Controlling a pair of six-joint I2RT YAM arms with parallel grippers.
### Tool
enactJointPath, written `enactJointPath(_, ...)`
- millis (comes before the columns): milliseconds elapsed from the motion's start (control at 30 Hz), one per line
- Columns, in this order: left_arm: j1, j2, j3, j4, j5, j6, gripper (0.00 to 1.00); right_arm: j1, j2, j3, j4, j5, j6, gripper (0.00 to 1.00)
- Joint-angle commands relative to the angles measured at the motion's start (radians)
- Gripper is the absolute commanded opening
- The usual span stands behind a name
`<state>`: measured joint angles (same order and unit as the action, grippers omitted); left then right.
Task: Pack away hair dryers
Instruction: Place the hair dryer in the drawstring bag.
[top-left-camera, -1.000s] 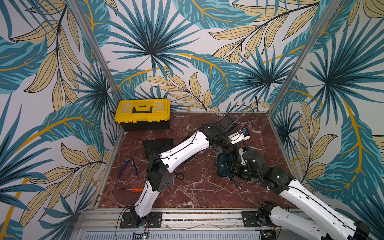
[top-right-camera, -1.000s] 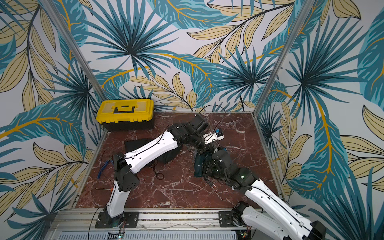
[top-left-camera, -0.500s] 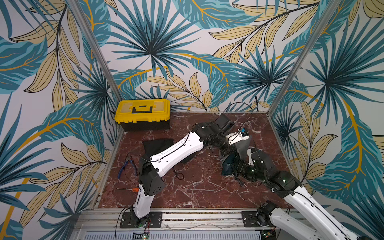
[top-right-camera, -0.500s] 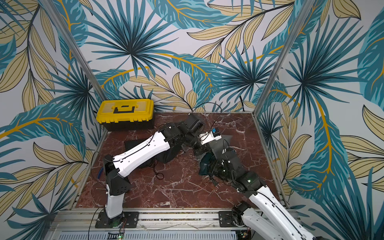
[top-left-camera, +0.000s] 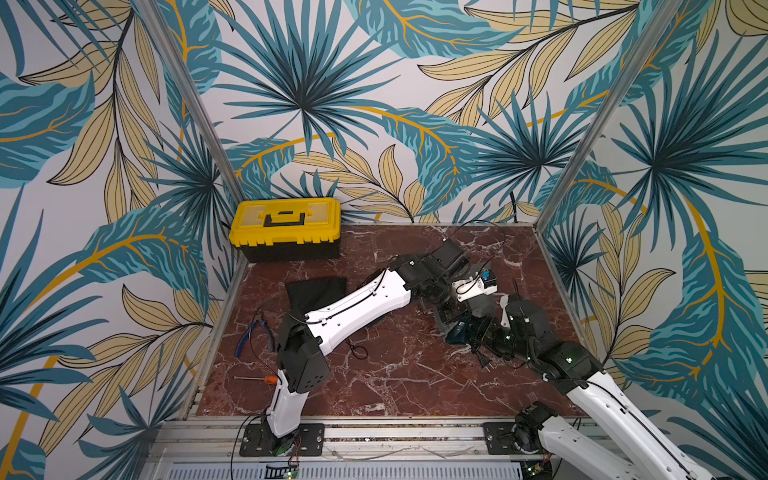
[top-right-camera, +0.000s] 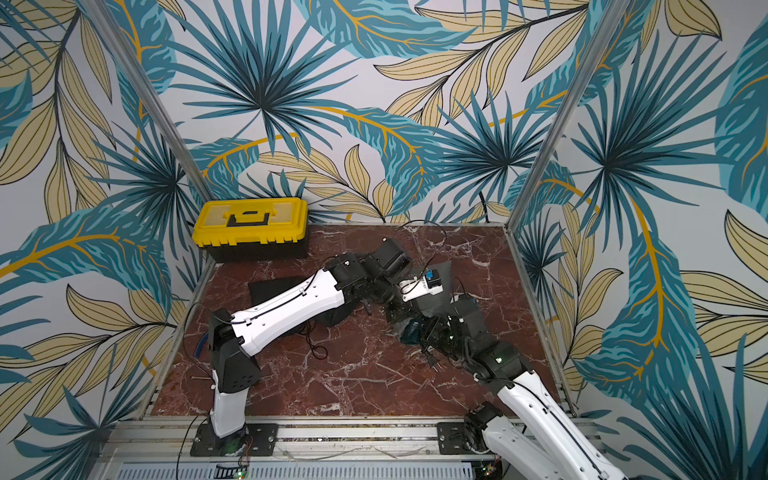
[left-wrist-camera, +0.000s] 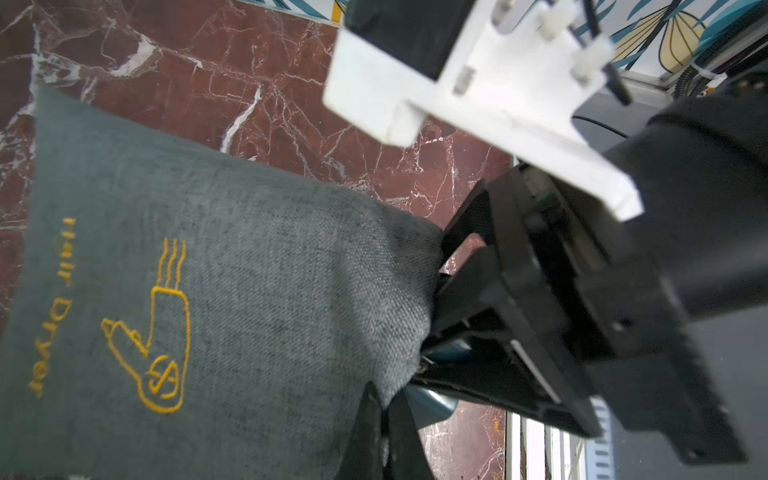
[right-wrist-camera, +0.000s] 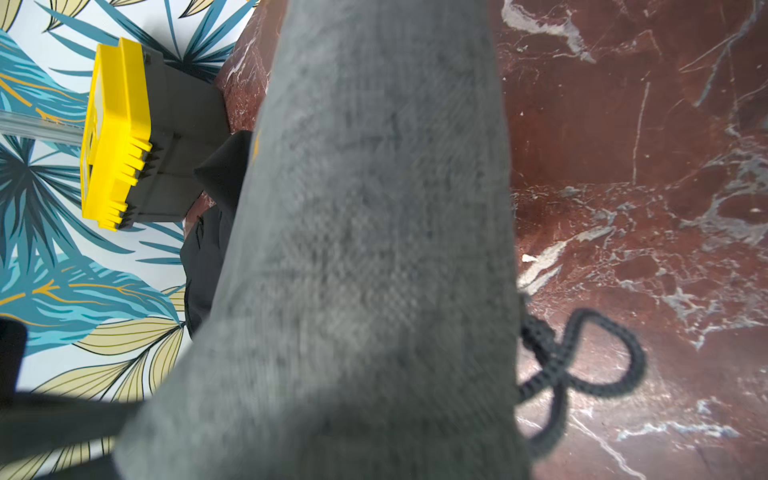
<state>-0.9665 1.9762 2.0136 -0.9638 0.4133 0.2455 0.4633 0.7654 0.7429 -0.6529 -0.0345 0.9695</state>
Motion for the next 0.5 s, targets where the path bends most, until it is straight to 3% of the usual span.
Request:
enactJointPath(0, -0.007, -0.075, -0.023, -0.002, 0.053, -0.014, 0.00, -0.007, 0.016, 0.034, 0.077, 0.012, 0.007, 0.04)
enactJointPath(133, -0.007, -0.095, 0.000, -0.003, 0.083, -0.046, 0.00, -0.008, 0.033, 0.060, 0.073, 0.007, 0.003, 0.09)
enactJointPath(300, -0.008, -0.108, 0.018, -0.002, 0.149, -0.096, 0.00, -0.009, 0.032, 0.093, 0.101, -0.009, -0.001, 0.02)
enactJointPath(467, 0.002, -0.089, -0.029, 0.001, 0.143, -0.097, 0.00, -0.008, -0.024, 0.113, 0.119, -0.022, -0.009, 0.00)
